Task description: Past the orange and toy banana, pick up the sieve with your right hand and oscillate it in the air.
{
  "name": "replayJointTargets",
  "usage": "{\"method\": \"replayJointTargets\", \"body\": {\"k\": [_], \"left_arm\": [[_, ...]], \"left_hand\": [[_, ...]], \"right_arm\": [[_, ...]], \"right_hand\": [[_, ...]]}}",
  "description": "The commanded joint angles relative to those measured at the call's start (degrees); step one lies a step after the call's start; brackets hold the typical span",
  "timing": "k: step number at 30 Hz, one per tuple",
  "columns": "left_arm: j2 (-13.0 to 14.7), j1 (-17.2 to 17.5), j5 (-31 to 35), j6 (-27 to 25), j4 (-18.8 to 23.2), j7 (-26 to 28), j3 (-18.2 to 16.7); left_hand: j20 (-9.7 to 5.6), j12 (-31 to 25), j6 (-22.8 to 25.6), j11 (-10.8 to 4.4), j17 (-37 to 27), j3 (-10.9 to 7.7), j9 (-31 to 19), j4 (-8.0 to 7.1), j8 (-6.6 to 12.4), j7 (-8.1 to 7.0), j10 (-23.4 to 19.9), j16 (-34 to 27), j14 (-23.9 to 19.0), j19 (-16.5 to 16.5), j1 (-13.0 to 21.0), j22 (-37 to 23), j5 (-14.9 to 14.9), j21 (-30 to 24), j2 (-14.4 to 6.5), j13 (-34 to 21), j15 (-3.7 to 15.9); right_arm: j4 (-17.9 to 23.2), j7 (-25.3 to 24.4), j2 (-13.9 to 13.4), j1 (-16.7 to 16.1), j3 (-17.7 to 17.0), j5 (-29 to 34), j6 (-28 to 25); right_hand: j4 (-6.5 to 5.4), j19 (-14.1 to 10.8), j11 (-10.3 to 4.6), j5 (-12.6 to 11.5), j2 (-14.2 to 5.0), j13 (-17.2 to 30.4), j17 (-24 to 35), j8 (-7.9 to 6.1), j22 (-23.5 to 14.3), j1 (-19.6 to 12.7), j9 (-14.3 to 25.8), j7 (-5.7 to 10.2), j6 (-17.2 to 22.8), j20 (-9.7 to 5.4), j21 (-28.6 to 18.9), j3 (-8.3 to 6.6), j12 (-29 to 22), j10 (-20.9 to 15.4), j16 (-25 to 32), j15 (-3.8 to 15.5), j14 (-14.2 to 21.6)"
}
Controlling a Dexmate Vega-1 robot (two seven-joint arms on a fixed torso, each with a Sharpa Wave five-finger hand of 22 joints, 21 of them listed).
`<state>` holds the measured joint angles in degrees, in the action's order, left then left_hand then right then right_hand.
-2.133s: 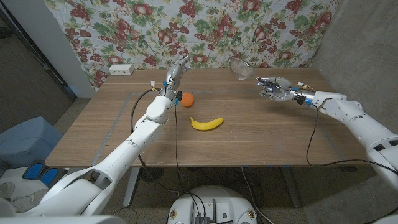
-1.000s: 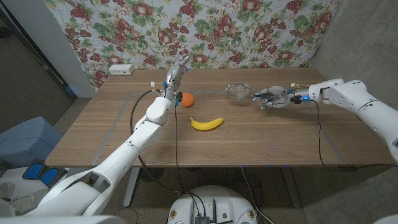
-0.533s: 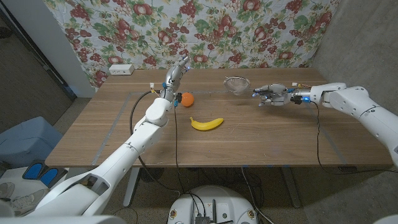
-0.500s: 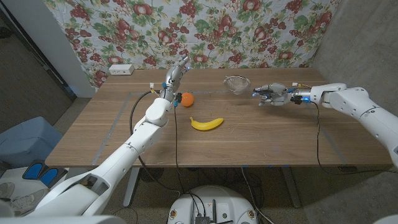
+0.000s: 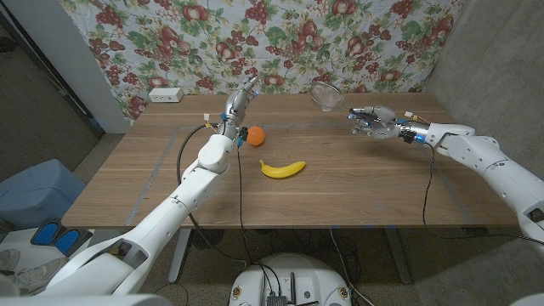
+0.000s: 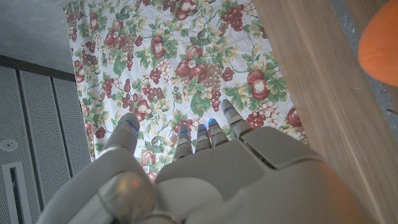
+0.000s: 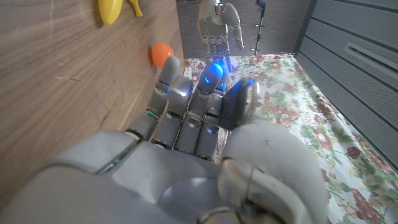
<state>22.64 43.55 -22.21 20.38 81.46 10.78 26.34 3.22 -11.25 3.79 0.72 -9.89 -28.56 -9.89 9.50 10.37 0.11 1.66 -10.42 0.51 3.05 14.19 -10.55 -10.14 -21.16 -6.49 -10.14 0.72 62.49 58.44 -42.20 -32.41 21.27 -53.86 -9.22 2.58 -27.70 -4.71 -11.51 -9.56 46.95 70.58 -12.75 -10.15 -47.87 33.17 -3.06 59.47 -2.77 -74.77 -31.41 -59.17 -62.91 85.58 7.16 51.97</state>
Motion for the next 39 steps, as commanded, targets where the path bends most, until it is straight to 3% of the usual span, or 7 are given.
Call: {"method": "replayJointTargets", "body": {"k": [1,24,34,39], "left_arm": [[0.07,0.09,-0.02,0.23,0.13,-0.12,-0.14],[-0.41,-0.53,0.05,0.46,-0.93,-0.11,-0.03],[-0.73,-0.98,0.03,0.53,-1.6,-0.29,0.16],[-0.85,-1.16,-0.02,0.49,-1.88,-0.34,0.22]], "left_hand": [[-0.01,0.16,0.16,-0.2,-0.04,-0.41,-0.04,-0.15,0.0,-0.26,0.32,-0.06,0.33,0.5,-0.61,-0.07,0.14,0.36,-0.1,-0.14,0.18],[-0.01,0.16,0.19,-0.12,-0.03,-0.61,-0.04,-0.15,-0.01,-0.43,0.29,-0.05,0.31,0.76,-0.72,-0.08,0.14,0.57,-0.07,-0.13,0.15],[-0.04,0.15,0.17,-0.15,-0.03,-0.68,-0.04,-0.15,-0.02,-0.42,0.27,-0.07,0.25,0.79,-0.77,-0.09,0.14,0.68,-0.04,-0.13,0.12],[-0.03,0.15,0.18,-0.17,-0.03,-0.72,-0.05,-0.15,-0.02,-0.42,0.25,-0.07,0.25,0.78,-0.79,-0.09,0.14,0.75,-0.03,-0.13,0.17]], "right_arm": [[-4.24,4.53,2.78,-0.17,-2.25,-2.8,2.97],[-4.23,3.04,2.52,0.83,-1.84,-1.06,1.32],[0.22,-1.58,-0.35,0.09,-0.6,1.38,-0.97],[2.41,-3.18,-2.48,1.19,1.67,4.1,-3.78]], "right_hand": [[-0.04,0.08,-2.34,-0.41,0.24,-0.36,0.03,0.14,-0.16,0.7,0.12,0.43,-0.03,-4.19,0.17,0.16,0.06,2.41,-0.37,5.0,-0.18],[-0.08,-0.11,-2.25,-0.56,-0.11,-0.66,-0.01,0.41,-0.16,0.71,-0.66,-0.07,-0.01,-3.7,0.23,0.24,0.05,2.24,-0.45,5.03,-0.14],[0.05,-0.25,-2.11,-0.46,-0.2,-0.73,-0.03,0.45,-0.16,0.56,-1.02,-0.05,0.03,-3.53,0.2,0.15,-0.03,2.11,-0.48,5.02,-0.03],[0.11,-0.17,-2.12,-0.39,-0.24,-0.66,-0.03,0.51,-0.17,0.5,-1.16,-0.22,-0.18,-3.44,0.23,0.11,-0.12,2.15,-0.51,5.01,0.01]]}}
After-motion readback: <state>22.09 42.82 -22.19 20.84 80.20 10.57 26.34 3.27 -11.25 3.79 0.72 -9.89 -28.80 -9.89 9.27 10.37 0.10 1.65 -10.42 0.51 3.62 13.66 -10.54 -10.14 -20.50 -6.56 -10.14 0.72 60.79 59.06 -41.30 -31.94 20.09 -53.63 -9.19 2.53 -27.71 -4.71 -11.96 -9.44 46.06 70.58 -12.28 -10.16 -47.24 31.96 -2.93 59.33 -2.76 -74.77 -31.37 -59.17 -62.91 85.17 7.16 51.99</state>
